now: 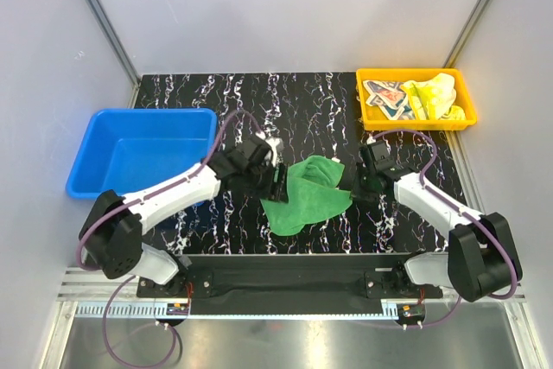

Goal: Fold and stack the towels
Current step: Flatten out the crumpled towel

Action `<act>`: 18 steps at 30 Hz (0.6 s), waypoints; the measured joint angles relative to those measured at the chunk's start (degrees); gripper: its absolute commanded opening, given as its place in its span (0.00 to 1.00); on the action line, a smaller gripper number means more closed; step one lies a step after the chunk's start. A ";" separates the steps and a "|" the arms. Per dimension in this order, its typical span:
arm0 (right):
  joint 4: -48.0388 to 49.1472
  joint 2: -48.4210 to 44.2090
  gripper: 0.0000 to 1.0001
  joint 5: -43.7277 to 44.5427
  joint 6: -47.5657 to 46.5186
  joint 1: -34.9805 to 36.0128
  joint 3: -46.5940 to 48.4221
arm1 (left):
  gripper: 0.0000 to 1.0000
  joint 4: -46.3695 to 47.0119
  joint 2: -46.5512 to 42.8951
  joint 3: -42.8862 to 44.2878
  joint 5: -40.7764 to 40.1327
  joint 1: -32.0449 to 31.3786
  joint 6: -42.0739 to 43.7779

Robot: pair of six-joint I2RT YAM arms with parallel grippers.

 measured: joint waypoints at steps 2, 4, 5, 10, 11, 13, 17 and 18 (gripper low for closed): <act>0.44 -0.28 0.00 0.63 -0.24 0.00 0.00 | 0.67 -0.66 0.00 2.93 -0.63 2.84 1.46; 0.44 -0.46 0.00 1.25 -0.31 0.00 0.00 | 0.67 -0.39 0.17 5.73 -1.03 5.95 3.19; 0.46 -0.46 0.00 1.40 -0.31 0.00 0.00 | 0.66 0.04 0.39 6.71 -1.44 7.41 3.96; 0.94 -0.46 0.00 1.20 -0.31 0.00 0.00 | 0.66 0.63 5.22 8.09 -2.95 10.25 6.67; 1.14 -0.46 0.00 1.16 -0.31 0.00 0.00 | 0.66 0.72 6.58 8.09 -2.91 10.58 6.78; 1.79 -0.46 0.00 0.94 -0.31 0.00 0.00 | 0.66 1.44 10.25 8.09 -2.23 11.63 7.15; 2.49 -0.35 0.00 0.15 -0.39 0.00 0.00 | 0.65 1.99 14.95 8.57 -1.55 14.29 8.57; 2.56 -0.31 0.00 -0.26 -0.39 0.00 0.00 | 0.66 2.23 15.76 8.76 -1.38 14.97 8.94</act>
